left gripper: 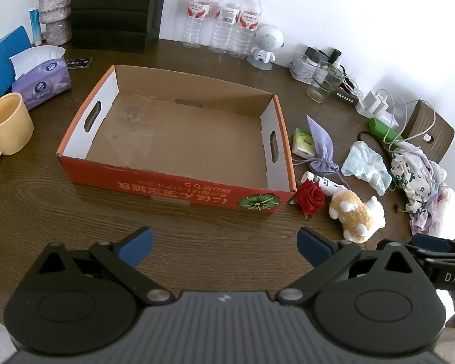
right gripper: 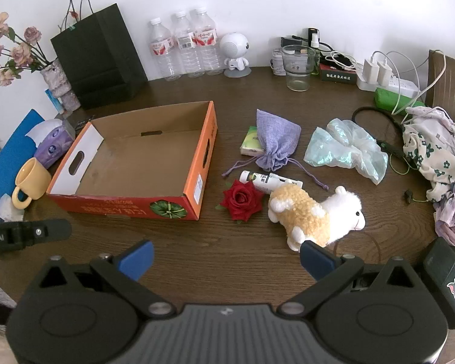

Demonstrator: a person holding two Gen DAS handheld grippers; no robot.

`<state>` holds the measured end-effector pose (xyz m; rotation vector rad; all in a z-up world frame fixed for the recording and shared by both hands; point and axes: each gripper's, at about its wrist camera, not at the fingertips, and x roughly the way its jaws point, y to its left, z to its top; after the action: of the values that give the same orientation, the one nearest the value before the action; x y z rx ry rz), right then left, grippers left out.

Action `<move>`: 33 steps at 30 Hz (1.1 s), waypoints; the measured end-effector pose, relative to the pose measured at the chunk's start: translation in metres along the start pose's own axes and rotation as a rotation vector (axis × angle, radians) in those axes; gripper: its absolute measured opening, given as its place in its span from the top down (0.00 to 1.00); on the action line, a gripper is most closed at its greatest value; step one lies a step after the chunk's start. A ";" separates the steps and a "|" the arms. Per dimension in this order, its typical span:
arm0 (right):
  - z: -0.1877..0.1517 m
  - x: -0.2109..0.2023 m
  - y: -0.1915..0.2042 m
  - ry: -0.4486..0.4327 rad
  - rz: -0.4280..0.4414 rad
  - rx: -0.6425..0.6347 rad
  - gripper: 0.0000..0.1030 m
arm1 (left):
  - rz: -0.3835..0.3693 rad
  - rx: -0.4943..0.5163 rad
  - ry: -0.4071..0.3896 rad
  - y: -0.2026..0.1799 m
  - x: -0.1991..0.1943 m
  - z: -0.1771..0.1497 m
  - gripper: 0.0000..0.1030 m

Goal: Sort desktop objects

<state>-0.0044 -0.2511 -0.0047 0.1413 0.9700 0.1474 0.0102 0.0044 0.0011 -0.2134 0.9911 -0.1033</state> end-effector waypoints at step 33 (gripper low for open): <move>0.002 0.000 -0.001 -0.011 0.012 -0.030 0.00 | 0.000 -0.010 -0.016 -0.002 -0.003 -0.003 0.00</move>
<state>-0.0029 -0.2517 -0.0037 0.1202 0.9561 0.1721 0.0062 0.0029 0.0025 -0.2228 0.9754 -0.0965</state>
